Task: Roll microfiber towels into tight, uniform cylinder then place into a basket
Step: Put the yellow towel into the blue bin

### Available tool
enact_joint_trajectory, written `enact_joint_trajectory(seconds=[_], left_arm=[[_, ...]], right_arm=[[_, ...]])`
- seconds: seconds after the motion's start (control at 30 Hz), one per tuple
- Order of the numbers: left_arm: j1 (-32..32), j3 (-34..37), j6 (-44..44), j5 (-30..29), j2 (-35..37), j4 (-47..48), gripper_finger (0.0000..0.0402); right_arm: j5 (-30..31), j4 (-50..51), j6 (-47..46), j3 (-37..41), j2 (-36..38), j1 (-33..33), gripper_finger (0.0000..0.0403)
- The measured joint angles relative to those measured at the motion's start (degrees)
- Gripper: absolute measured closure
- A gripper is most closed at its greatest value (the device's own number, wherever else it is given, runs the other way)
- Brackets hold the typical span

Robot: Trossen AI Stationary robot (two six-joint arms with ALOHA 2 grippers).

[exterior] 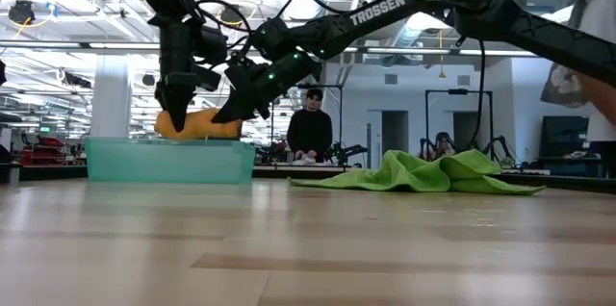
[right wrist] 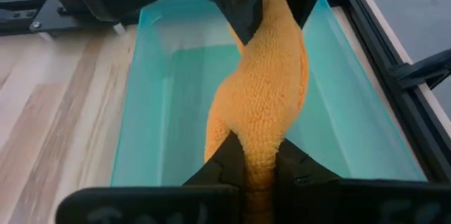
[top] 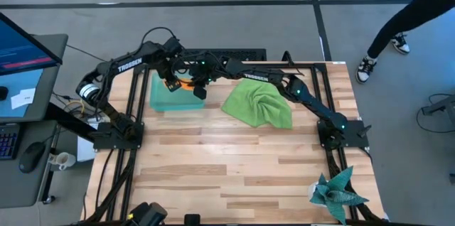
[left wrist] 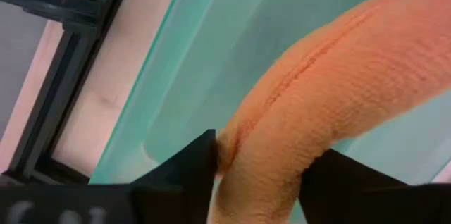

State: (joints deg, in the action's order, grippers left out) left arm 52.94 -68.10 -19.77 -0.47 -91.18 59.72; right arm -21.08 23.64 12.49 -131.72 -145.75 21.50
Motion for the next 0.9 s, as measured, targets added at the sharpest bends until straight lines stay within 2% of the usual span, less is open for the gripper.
enact_joint_trajectory(seconds=[0.17,0.6,0.9], left_arm=[[1.0,-0.1,-2.9,0.3,0.5,-0.3,0.0217],[2.8,-0.4,-1.9,0.8,8.0,4.5,0.0215],[2.7,-0.4,-3.2,-0.2,13.8,8.0,0.0215]], right_arm=[[0.1,0.4,0.0,0.0,0.1,-0.4,0.0360],[2.3,4.0,0.2,-0.1,0.2,-1.0,0.0359],[3.3,0.7,3.0,-0.1,0.2,-0.8,0.0360]])
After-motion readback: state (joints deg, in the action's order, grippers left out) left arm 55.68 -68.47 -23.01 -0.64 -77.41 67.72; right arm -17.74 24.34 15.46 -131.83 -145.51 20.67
